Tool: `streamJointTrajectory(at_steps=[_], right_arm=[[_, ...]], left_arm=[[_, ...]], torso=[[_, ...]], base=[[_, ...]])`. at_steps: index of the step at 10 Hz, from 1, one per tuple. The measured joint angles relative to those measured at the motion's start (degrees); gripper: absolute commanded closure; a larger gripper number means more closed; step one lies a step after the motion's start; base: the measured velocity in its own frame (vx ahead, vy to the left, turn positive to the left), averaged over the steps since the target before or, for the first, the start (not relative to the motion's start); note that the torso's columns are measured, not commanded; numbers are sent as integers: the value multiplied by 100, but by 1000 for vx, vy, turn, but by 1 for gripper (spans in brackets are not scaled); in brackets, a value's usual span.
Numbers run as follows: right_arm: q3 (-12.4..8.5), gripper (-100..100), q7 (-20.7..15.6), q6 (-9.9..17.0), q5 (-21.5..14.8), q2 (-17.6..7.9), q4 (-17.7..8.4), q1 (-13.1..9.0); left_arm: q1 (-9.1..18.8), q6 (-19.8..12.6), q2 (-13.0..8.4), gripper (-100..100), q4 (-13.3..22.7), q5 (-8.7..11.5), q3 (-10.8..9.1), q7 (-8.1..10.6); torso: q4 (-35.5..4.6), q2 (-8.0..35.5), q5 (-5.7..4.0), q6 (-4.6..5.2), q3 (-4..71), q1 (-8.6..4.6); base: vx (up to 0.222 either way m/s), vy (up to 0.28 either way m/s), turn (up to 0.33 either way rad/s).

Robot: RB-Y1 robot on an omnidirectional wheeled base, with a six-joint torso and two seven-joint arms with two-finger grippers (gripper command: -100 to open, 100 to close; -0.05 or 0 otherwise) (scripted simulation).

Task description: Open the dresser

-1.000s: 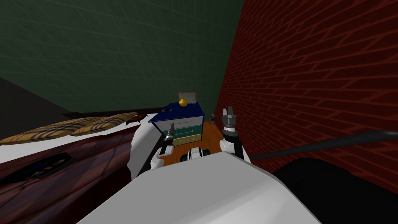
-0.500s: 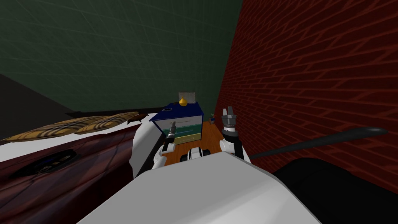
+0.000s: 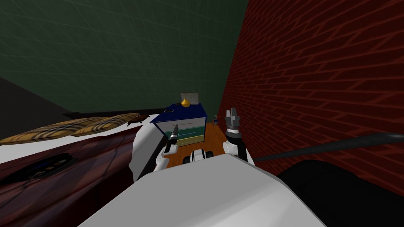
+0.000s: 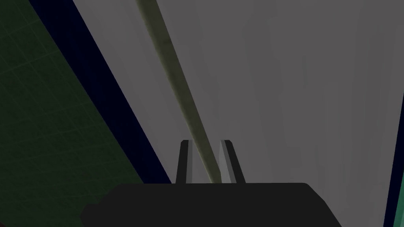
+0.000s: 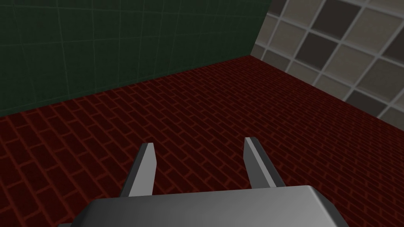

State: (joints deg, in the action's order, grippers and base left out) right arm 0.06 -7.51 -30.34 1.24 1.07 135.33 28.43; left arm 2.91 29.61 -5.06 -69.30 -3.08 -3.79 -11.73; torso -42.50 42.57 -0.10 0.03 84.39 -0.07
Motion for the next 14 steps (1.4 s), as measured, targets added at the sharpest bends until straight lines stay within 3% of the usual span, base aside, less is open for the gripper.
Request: streamJointTrajectory(at_steps=[6, 14], right_arm=[[1, 0, 0, 0, 0, 0, 0, -1], [1, 0, 0, 0, 0, 1, 0, -2]], left_arm=[[-15, -243, -45, 100, -170, -2, 58, 55], [-154, -267, -63, 100, -351, -8, 150, 93]], torso=[[-18, -16, -15, -4, 10, -15], [-7, 12, -6, -2, -4, -12]], base=[[-160, -16, 18], [-167, -4, 16]])
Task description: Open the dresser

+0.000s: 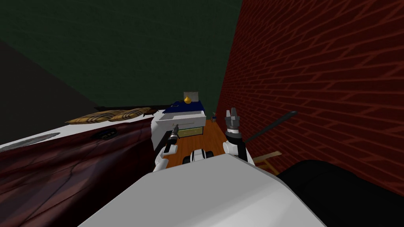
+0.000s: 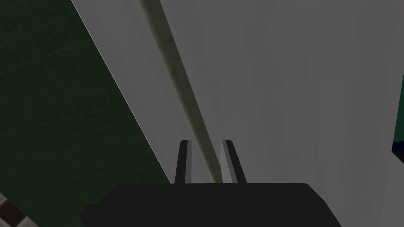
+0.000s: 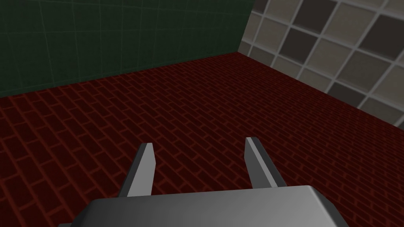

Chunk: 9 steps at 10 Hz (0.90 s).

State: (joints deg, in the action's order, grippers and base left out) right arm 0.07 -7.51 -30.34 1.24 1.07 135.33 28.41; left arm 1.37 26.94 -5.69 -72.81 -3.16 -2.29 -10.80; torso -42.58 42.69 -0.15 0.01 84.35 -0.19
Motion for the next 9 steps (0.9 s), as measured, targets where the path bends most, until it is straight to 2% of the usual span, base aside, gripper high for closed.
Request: streamJointTrajectory(at_steps=[1, 2, 9], right_arm=[[0, 0, 0, 0, 0, 0, 0, 0], [0, 0, 0, 0, 0, 0, 0, 0], [0, 0, 0, 0, 0, 0, 0, 2]], left_arm=[[-22, 5, -7, 100, -38, 0, 17, 5], [-31, -6, -9, -100, -75, -3, 31, 8], [431, -827, -124, -100, -398, 41, -9, 117]], torso=[[-6, 6, -2, -1, -5, 1], [-15, 11, -6, -1, -7, -3], [3, -12, 3, -9, 6, 13]], base=[[-208, -3, 15], [-120, -3, 11], [-34, -2, 4]])
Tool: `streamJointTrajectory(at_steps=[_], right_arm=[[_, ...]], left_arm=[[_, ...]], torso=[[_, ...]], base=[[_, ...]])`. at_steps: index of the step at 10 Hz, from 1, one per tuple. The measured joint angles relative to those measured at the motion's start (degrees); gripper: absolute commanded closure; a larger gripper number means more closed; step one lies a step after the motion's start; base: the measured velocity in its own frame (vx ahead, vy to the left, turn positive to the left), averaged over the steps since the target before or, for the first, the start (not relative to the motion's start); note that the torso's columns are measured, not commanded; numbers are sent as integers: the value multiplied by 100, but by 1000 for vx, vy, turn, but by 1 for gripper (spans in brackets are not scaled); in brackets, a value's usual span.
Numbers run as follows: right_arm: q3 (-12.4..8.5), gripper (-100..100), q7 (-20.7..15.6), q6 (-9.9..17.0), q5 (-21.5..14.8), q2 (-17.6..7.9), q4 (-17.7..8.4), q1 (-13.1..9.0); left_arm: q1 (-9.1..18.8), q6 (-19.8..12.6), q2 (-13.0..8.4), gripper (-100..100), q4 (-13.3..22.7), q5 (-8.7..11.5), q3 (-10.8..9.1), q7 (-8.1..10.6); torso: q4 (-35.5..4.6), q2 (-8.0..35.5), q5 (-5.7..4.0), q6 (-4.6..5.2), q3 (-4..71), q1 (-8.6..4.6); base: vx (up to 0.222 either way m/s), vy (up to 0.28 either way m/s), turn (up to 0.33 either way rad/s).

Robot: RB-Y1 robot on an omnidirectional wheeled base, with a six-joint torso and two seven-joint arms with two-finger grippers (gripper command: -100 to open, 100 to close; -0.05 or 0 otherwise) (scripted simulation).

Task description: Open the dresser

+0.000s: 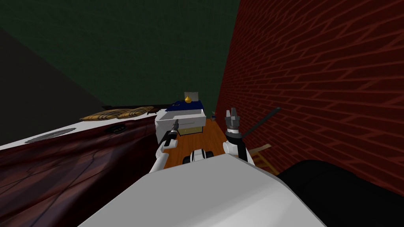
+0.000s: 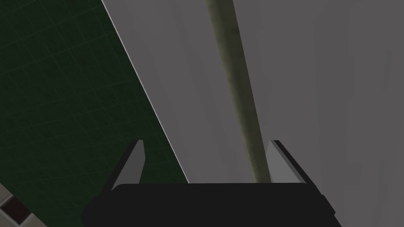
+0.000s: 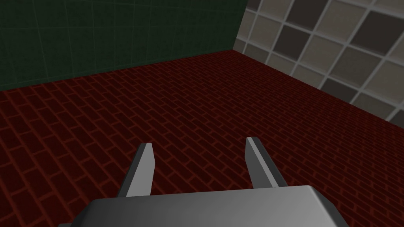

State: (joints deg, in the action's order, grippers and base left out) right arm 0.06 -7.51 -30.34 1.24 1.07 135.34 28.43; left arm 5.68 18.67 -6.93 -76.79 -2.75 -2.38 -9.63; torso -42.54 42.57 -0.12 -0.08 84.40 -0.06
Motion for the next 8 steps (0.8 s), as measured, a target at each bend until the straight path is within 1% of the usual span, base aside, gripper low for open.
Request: streamJointTrajectory(at_steps=[2, 3, 8], right_arm=[[0, 0, 0, 0, 0, 0, 0, 0], [0, 0, 0, 0, 0, 0, 0, 0], [0, 0, 0, 0, 0, 0, 0, 0]], left_arm=[[92, -207, -28, -100, -63, 12, -4, 34], [88, -240, -27, 0, -57, 13, -1, 40], [49, -272, -17, 0, -14, 14, 8, 45]], torso=[[-19, 21, -9, -5, -12, -5], [-9, 12, -4, -2, -9, -5], [19, -23, 9, 8, 13, 3]], base=[[-33, -3, 18], [0, 0, 0], [0, 0, 0]])
